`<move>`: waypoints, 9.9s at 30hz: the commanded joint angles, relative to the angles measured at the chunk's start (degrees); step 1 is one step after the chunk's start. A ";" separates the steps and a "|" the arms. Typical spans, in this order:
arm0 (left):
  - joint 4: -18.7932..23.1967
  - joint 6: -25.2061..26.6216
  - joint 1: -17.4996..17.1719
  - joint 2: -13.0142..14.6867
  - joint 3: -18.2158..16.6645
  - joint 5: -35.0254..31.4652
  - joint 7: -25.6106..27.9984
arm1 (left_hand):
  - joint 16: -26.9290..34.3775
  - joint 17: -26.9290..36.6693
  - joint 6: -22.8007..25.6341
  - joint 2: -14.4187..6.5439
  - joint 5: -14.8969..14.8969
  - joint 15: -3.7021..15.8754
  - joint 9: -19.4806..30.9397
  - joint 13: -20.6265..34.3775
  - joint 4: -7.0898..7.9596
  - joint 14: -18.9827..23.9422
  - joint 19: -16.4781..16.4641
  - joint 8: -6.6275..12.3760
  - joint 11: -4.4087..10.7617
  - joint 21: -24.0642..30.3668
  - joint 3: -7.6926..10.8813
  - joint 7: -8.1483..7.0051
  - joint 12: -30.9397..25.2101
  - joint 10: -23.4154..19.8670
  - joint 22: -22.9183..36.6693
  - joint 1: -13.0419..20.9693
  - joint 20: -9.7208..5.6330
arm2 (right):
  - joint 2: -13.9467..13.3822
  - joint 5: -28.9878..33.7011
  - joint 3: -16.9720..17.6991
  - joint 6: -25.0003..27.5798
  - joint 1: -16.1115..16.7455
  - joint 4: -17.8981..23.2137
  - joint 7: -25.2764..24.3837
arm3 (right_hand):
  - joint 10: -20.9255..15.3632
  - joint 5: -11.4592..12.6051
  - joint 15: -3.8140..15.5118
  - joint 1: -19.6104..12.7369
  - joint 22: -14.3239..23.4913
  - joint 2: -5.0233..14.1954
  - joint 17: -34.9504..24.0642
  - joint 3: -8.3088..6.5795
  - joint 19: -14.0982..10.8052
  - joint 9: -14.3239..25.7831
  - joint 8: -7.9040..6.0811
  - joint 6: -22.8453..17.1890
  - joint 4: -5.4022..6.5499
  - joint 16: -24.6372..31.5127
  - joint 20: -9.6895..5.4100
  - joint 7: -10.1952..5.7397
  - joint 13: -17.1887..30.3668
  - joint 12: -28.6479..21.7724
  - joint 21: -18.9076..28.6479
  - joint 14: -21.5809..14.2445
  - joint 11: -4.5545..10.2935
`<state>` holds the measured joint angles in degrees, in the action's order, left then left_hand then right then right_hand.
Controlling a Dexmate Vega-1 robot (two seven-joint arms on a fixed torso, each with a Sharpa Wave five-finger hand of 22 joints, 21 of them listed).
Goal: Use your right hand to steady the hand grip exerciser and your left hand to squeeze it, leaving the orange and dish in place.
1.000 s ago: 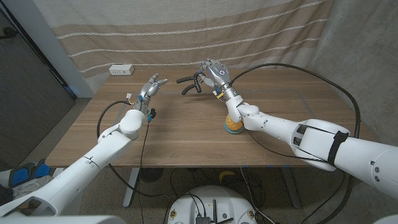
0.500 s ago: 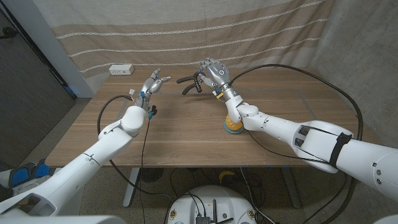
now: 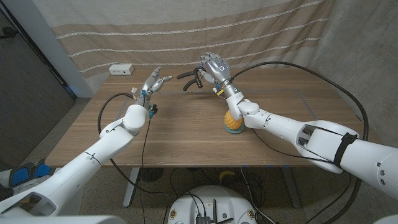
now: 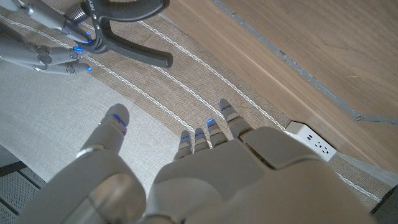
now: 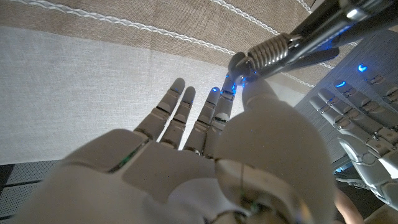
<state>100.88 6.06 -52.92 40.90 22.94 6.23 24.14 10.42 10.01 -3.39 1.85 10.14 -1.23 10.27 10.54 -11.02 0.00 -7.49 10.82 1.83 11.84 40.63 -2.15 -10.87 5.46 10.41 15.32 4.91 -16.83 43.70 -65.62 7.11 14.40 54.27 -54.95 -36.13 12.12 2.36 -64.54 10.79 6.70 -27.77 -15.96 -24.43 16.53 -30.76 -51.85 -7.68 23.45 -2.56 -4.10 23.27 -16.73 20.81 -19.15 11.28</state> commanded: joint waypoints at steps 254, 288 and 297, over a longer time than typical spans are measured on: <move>-20.56 -24.53 6.70 -14.62 -4.58 47.21 -43.50 | 72.93 60.89 59.69 -6.77 40.21 12.55 37.57 60.64 0.60 77.06 -49.36 47.11 3.49 68.28 32.03 3.33 -66.50 -74.62 17.21 38.79 -15.34 | -5.08 -29.85 30.00 -11.01 14.39 29.91 21.44 | 5.63 7.02 6.73 27.15 0.36 2.11 -0.96 -0.90 0.49 -4.03 12.45 10.82 3.28 -4.90 3.02 3.35 1.00 3.14 0.07 -0.42 -6.76; -32.61 -10.29 13.84 -18.76 -6.91 59.10 -60.77 | 79.67 61.40 58.41 -12.26 60.99 12.07 35.94 60.52 2.83 77.34 -54.61 58.07 3.36 79.25 32.27 4.68 -79.27 -76.59 61.33 31.11 -15.33 | -6.44 -58.52 36.32 -20.76 13.83 17.81 46.77 | 9.09 6.86 2.64 31.21 0.94 2.55 -2.85 -0.02 3.76 -3.22 14.91 14.13 3.20 -4.61 4.71 7.87 1.77 3.80 -0.52 2.05 -11.54; -36.10 -7.18 14.98 -20.97 -8.40 61.78 -63.57 | 79.69 61.39 58.30 -12.33 60.99 12.06 35.35 60.52 2.88 77.35 -54.50 58.45 3.36 79.25 32.27 4.25 -79.20 -76.66 61.33 30.67 -15.13 | -7.39 -65.75 37.21 -20.69 13.49 15.46 55.26 | 10.81 6.80 1.57 32.02 1.12 2.41 -3.30 0.04 4.70 -2.88 16.53 17.89 2.74 -4.55 5.05 8.05 1.94 4.21 -0.57 2.46 -12.14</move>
<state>68.95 -5.07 -39.48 22.46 16.12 64.37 -35.83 89.87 71.24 45.88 6.90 70.82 9.40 45.63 70.73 -17.18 76.17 -61.97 65.95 -0.01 90.64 48.75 3.90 -61.69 -63.79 71.49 55.65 -10.25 -23.27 -13.03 -29.71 -12.80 28.46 73.22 -9.79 -26.15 19.06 2.35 -32.99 11.61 9.18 -30.69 -16.13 -20.02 13.46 -14.91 -35.25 -4.68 18.79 2.46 4.10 24.93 -12.83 20.31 -16.87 -0.74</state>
